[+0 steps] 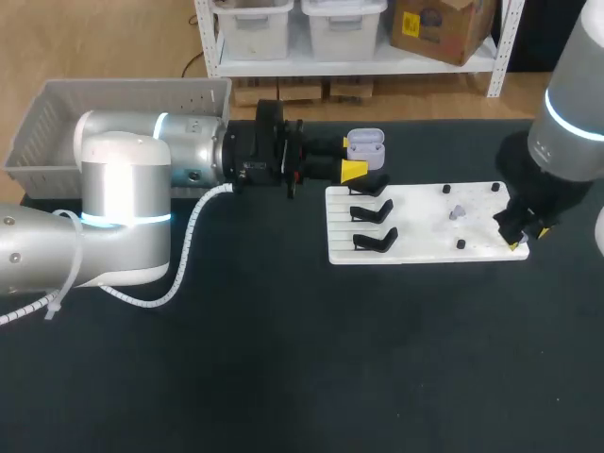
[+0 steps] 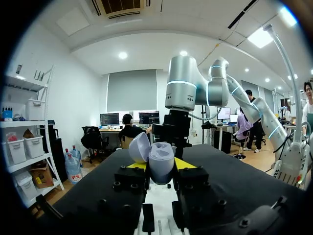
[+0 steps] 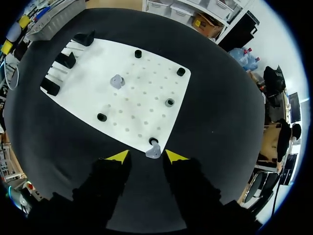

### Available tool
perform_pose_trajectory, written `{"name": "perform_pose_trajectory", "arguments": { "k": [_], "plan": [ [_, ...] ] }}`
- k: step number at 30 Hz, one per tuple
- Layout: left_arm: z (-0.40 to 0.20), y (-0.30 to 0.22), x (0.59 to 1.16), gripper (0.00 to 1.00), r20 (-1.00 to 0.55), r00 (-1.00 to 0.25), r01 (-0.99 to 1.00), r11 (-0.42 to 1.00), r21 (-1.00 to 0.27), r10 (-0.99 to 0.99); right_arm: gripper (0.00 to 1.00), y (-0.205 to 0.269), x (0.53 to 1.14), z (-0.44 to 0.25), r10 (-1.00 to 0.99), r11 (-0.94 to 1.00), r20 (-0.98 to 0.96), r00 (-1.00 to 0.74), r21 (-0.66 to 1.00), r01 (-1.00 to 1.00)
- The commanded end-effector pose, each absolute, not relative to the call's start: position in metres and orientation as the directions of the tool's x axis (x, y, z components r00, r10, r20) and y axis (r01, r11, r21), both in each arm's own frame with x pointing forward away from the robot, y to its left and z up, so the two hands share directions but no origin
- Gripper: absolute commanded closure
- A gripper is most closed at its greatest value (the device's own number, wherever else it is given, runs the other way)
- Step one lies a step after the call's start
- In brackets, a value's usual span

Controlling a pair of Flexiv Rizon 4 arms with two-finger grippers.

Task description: Pick up each earbud case from the left stands, insert the matching earbuds, close the lid, and place the case in the box.

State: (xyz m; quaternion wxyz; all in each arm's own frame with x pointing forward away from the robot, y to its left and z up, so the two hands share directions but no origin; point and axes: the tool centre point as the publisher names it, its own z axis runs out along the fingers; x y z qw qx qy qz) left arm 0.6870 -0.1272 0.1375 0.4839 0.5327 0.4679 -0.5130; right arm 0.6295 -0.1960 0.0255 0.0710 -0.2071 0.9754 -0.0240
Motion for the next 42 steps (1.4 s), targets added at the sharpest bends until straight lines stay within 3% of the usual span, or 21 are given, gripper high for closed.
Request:
{"name": "perform_pose_trajectory", "arguments": {
  "k": [1, 32, 35, 38, 42],
  "plan": [
    [0.137, -0.127, 0.686, 1.00, -0.999, 0.038, 0.995, -0.091, 0.038, 0.001, 0.58, -0.198, 0.630, 0.023, -0.403, 0.915, -0.141, -0.904, -0.083, -0.395],
    [0.137, -0.127, 0.686, 1.00, -0.999, 0.038, 0.995, -0.091, 0.038, 0.001, 0.59, -0.202, 0.636, 0.012, -0.405, 0.914, -0.153, -0.901, -0.066, -0.399],
    [0.137, -0.127, 0.686, 1.00, -0.999, 0.038, 0.995, -0.091, 0.038, 0.001, 0.62, -0.201, 0.636, 0.011, -0.406, 0.914, -0.154, -0.901, -0.067, -0.401],
    [0.137, -0.127, 0.686, 1.00, -0.999, 0.038, 0.995, -0.091, 0.038, 0.001, 0.73, -0.201, 0.636, 0.011, -0.407, 0.913, -0.155, -0.900, -0.067, -0.402],
    [0.137, -0.127, 0.686, 1.00, -0.999, 0.038, 0.995, -0.091, 0.038, 0.001, 0.76, -0.201, 0.636, 0.012, -0.410, 0.912, -0.155, -0.899, -0.069, -0.404]
  ]
}}
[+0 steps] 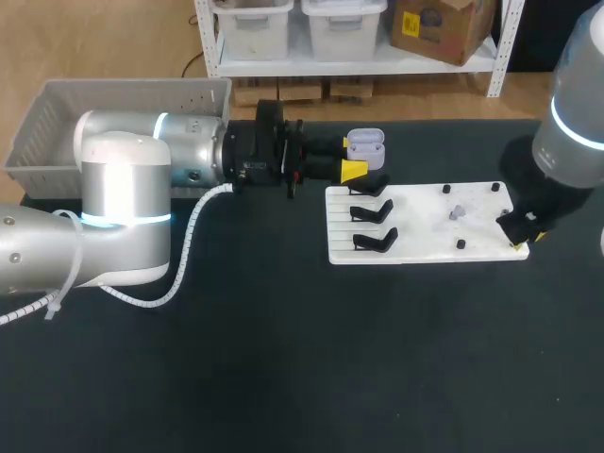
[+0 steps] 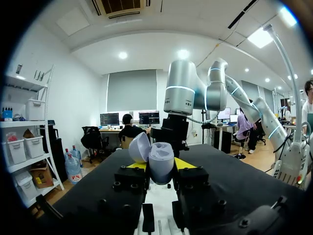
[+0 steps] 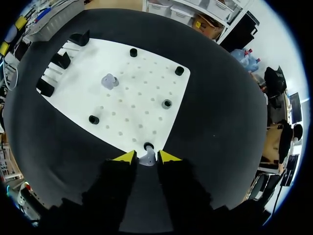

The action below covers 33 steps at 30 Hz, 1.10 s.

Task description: Pick up each earbud case from the left stands, insert the matching earbuds, close the lid, and place the case in the box.

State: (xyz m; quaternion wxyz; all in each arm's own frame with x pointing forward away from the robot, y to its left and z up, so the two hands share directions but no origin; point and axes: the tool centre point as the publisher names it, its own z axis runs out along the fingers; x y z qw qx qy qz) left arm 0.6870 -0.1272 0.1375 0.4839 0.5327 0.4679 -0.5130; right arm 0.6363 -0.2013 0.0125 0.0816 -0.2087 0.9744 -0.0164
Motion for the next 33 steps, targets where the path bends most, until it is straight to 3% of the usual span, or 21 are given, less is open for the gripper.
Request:
{"name": "perform_pose_trajectory", "arguments": {
  "k": [1, 4, 24, 33],
  "plan": [
    [0.137, -0.127, 0.686, 1.00, -0.999, 0.038, 0.995, -0.091, 0.038, 0.001, 0.84, -0.200, 0.636, 0.012, -0.410, 0.912, -0.155, -0.899, -0.070, -0.404],
    [0.137, -0.127, 0.686, 1.00, -0.999, 0.038, 0.995, -0.091, 0.038, 0.001, 1.00, -0.199, 0.635, 0.013, -0.414, 0.910, -0.155, -0.897, -0.075, -0.407],
    [0.137, -0.127, 0.686, 1.00, -0.999, 0.038, 0.995, -0.091, 0.038, 0.001, 1.00, -0.153, 0.607, 0.096, -0.455, 0.885, -0.160, -0.876, -0.186, -0.426],
    [0.137, -0.127, 0.686, 1.00, -0.999, 0.038, 0.995, -0.091, 0.038, 0.001, 1.00, -0.105, 0.602, 0.144, -0.276, 0.959, -0.088, -0.957, -0.092, -0.268]
  ]
}}
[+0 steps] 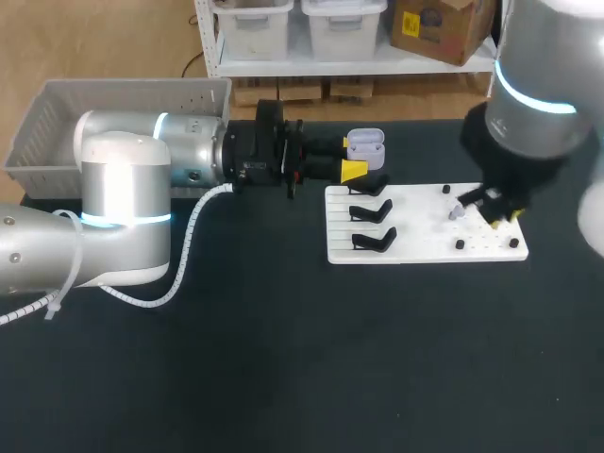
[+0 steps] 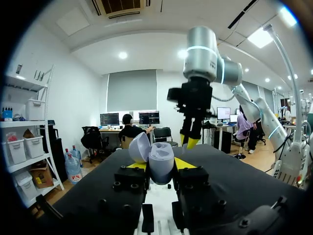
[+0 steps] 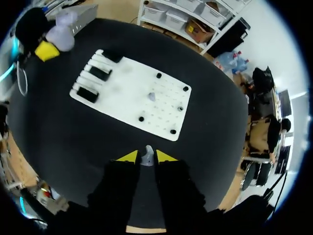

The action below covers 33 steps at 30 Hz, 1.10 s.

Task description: Pick up each earbud case from the left stands, insert the matching earbuds, close the lid, and place the case in the box.

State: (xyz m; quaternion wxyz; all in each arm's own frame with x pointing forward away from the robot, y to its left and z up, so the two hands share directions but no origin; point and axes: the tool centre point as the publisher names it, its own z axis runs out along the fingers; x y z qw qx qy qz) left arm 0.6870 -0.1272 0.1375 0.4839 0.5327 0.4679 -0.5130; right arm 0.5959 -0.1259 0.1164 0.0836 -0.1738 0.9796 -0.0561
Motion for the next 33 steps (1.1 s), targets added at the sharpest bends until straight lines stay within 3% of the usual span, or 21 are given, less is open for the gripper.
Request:
{"name": "perform_pose_trajectory", "arguments": {
  "k": [1, 10, 26, 33],
  "plan": [
    [0.137, -0.127, 0.686, 1.00, -0.999, 0.038, 0.995, -0.091, 0.038, 0.001, 1.00, -0.100, 0.602, 0.147, -0.247, 0.968, -0.095, -0.964, -0.080, -0.240],
    [0.137, -0.127, 0.686, 1.00, -0.999, 0.038, 0.995, -0.091, 0.038, 0.001, 1.00, -0.061, 0.595, 0.165, -0.149, 0.983, -0.151, -0.977, -0.130, -0.130],
    [0.137, -0.127, 0.686, 1.00, -0.999, 0.038, 0.995, -0.091, 0.038, 0.001, 1.00, -0.061, 0.595, 0.165, -0.149, 0.983, -0.151, -0.977, -0.130, -0.130],
    [0.137, -0.127, 0.686, 1.00, -0.999, 0.038, 0.995, -0.091, 0.038, 0.001, 1.00, -0.030, 0.603, 0.187, -0.058, 0.992, -0.175, -0.983, -0.119, -0.038]
  ]
}}
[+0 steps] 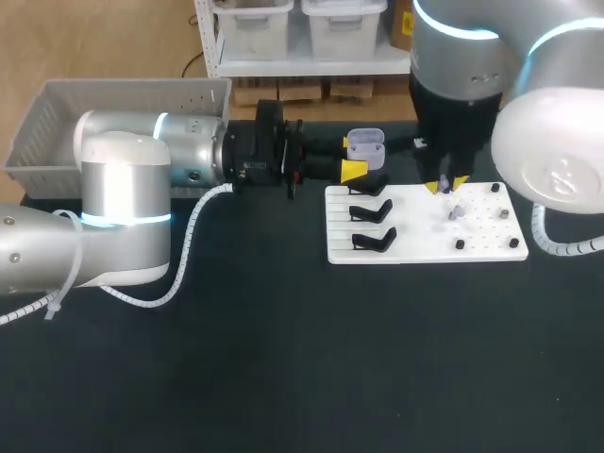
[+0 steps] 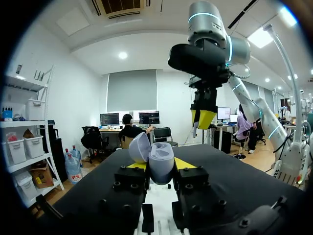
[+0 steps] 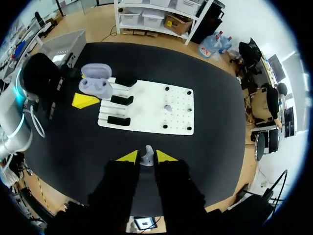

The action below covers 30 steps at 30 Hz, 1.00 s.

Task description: Pick up each earbud case from the left stands, insert the matching earbuds, close the lid, and place the case in the box.

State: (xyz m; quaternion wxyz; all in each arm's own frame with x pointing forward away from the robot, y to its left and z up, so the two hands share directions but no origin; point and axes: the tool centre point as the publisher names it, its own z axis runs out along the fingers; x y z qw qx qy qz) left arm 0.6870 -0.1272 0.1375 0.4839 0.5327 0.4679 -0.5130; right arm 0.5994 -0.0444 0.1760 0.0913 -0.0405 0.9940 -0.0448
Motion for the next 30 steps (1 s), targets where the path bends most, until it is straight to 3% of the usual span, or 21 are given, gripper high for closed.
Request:
{"name": "perform_pose_trajectory", "arguments": {
  "k": [1, 22, 30],
  "plan": [
    [0.137, -0.127, 0.686, 1.00, -0.999, 0.038, 0.995, -0.091, 0.038, 0.001, 1.00, -0.026, 0.605, 0.191, -0.032, 0.995, -0.173, -0.984, -0.102, -0.014],
    [0.128, -0.130, 0.677, 1.00, -0.994, 0.098, 0.992, -0.089, 0.093, 0.055, 1.00, 0.003, 0.638, 0.186, 0.280, 0.957, -0.132, -0.951, -0.040, 0.288],
    [0.128, -0.130, 0.677, 1.00, -0.994, 0.098, 0.992, -0.089, 0.093, 0.055, 1.00, 0.003, 0.638, 0.186, 0.282, 0.957, -0.133, -0.950, -0.038, 0.289]
  ]
}}
